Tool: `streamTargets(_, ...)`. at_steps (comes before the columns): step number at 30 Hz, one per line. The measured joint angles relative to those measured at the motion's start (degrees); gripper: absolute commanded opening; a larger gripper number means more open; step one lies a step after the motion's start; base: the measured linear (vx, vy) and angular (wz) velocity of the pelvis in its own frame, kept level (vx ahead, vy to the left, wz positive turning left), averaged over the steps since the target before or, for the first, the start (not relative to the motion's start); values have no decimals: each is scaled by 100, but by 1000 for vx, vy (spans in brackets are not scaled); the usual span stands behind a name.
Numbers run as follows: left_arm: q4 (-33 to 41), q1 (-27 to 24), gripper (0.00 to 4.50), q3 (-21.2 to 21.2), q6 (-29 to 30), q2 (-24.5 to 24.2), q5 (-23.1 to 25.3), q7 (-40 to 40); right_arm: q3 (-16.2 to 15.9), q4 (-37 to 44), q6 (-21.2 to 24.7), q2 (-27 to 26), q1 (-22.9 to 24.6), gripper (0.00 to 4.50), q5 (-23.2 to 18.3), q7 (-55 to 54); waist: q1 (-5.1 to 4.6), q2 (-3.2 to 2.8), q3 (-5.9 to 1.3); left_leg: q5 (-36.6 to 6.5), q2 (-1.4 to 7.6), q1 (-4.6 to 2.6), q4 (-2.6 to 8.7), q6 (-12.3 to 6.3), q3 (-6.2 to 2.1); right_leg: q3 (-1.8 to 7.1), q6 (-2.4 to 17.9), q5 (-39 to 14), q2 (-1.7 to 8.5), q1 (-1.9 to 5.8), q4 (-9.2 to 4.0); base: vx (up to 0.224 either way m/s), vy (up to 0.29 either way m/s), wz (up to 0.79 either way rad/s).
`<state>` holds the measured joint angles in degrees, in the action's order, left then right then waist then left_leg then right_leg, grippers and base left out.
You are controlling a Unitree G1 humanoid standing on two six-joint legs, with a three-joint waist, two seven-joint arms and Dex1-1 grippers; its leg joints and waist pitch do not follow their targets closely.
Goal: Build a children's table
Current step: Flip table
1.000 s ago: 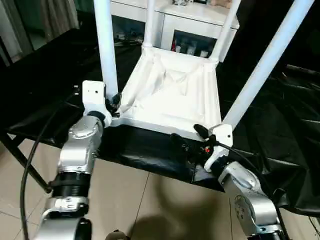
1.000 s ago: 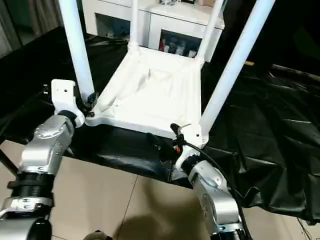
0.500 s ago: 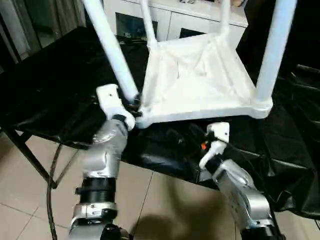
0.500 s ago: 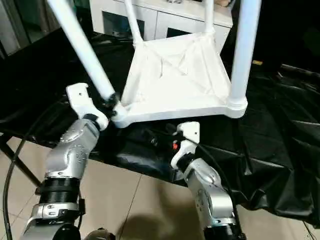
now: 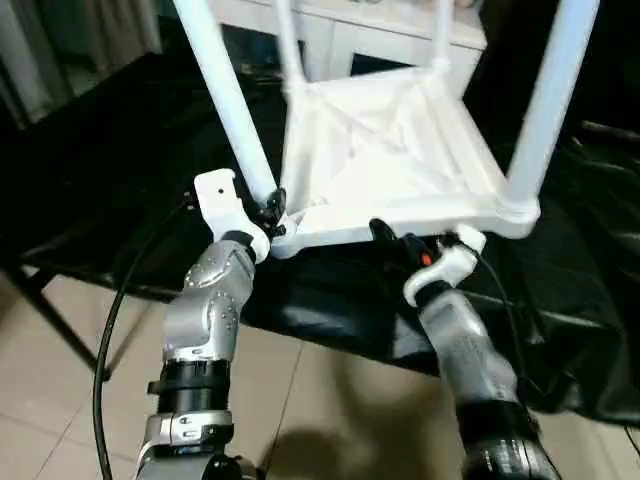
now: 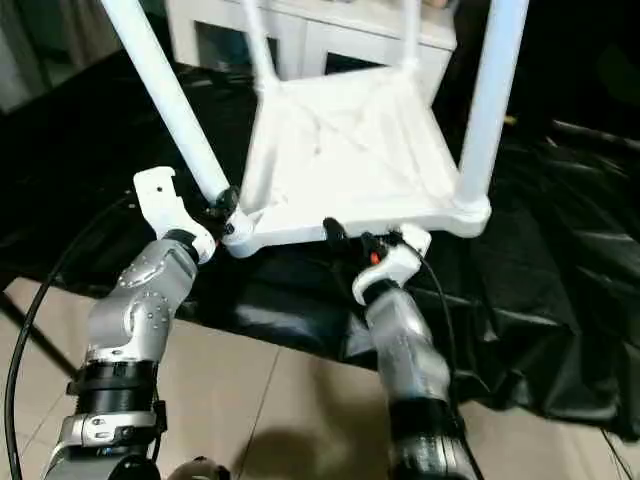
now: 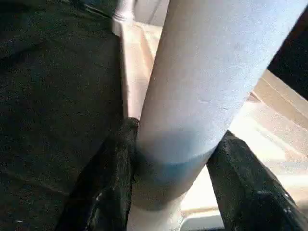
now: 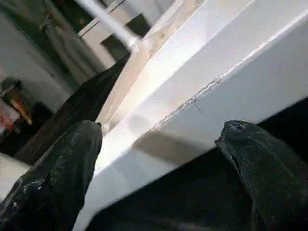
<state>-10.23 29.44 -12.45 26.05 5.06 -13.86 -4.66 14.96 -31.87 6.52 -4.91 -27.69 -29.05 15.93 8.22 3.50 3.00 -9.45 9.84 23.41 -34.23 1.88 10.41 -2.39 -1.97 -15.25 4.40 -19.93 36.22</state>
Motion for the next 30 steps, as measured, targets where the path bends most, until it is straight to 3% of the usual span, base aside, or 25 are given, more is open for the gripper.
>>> streamTargets(8,583,-241,201,116,377,35,-111,-13,534,-1332,-320,196,-1036,450,-300,77,-58,2,69,12,7,11,6,-20,16,7,9,8,0,-36,2,0,0,0)
streamTargets(10,778,-311,201,105,430,37,-175,-16,591,-1564,-325,294,-1189,450,-301,76,-34,29,94,22,8,51,9,-35,23,9,10,8,0,-76,9,0,0,0)
streamTargets(13,994,-390,201,56,496,18,-275,-85,628,-1829,-351,391,-1278,450,-289,182,-5,81,128,32,8,91,2,-57,43,14,12,8,6,-126,33,0,0,0)
streamTargets(18,1059,-375,201,4,551,-18,-288,-85,655,-2176,-386,530,-1490,450,-257,333,-12,138,165,35,13,90,1,-57,70,29,15,7,13,-144,50,0,0,0)
streamTargets(25,1189,-393,201,-22,835,-231,-470,-286,772,-2394,-198,629,-1537,450,-414,942,-11,151,177,37,15,87,2,-60,83,33,17,9,15,-145,51,0,0,0)
streamTargets(30,1344,-452,201,-13,1063,-298,-520,-470,997,-2756,-229,612,-1828,450,-515,945,23,148,187,38,16,90,2,-61,91,32,19,9,18,-148,51,0,0,0)
